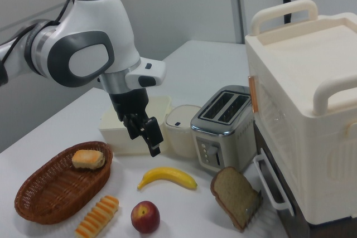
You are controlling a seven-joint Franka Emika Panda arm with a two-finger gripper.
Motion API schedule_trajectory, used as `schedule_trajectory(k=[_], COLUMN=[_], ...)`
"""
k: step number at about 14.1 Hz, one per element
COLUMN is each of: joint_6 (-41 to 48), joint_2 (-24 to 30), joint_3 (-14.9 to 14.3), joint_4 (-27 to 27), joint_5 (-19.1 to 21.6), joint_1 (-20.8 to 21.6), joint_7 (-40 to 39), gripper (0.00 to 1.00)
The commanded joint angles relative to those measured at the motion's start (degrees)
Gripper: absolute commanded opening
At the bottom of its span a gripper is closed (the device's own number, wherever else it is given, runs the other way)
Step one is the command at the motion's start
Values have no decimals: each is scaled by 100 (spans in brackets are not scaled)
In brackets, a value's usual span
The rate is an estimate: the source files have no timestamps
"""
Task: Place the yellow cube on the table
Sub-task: 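Move the gripper toward the yellow cube on the pink plate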
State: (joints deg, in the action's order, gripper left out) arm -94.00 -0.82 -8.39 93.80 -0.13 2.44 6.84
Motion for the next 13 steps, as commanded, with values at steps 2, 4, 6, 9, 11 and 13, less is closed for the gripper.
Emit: schedule_trajectory(k=[2, 4, 6, 9, 11, 13], joint_6=[276, 285, 285, 285, 277, 224], joint_2=[29, 20, 29, 64, 187, 258], joint_3=[-58, -58, -40, -40, -5, 117], joint_4=[-46, -46, -46, -38, 6, 15], joint_5=[144, 127, 127, 109, 109, 153], joint_1=[2, 10, 2, -68, -252, -699], joint_7=[-244, -235, -235, -261, -279, -201], gripper=[100, 100, 100, 100, 100, 100])
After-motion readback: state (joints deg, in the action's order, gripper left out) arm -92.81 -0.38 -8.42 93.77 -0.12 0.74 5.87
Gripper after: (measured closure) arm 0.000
